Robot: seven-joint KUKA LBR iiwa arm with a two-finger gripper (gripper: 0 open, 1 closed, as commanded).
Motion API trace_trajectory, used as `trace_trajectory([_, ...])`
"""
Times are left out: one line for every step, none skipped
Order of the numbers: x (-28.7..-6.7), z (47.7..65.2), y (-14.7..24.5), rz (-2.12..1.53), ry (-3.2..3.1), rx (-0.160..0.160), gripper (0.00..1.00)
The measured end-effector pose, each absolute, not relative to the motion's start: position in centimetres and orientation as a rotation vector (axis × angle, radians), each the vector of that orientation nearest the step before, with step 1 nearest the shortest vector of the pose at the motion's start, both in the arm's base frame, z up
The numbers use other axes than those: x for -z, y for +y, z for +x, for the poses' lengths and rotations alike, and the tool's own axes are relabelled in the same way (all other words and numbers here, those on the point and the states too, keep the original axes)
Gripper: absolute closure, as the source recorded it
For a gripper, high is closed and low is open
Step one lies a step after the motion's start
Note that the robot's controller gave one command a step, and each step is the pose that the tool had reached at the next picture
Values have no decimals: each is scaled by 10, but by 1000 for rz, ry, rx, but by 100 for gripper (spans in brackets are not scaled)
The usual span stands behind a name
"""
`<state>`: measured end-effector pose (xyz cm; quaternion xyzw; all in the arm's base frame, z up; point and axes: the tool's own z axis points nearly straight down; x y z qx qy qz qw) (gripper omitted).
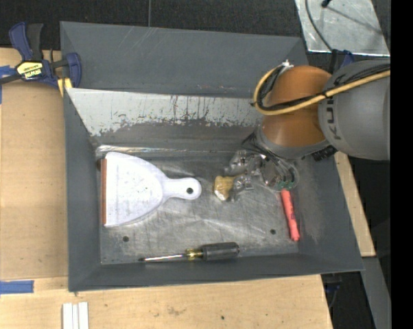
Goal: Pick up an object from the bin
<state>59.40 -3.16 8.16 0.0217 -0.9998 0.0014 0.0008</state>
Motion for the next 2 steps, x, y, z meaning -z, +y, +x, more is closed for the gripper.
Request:
trace_trajectory([-82,594,-32,69,-3139,-4,100])
trace_trajectory([-209,596,-17,49,-3146,0,100])
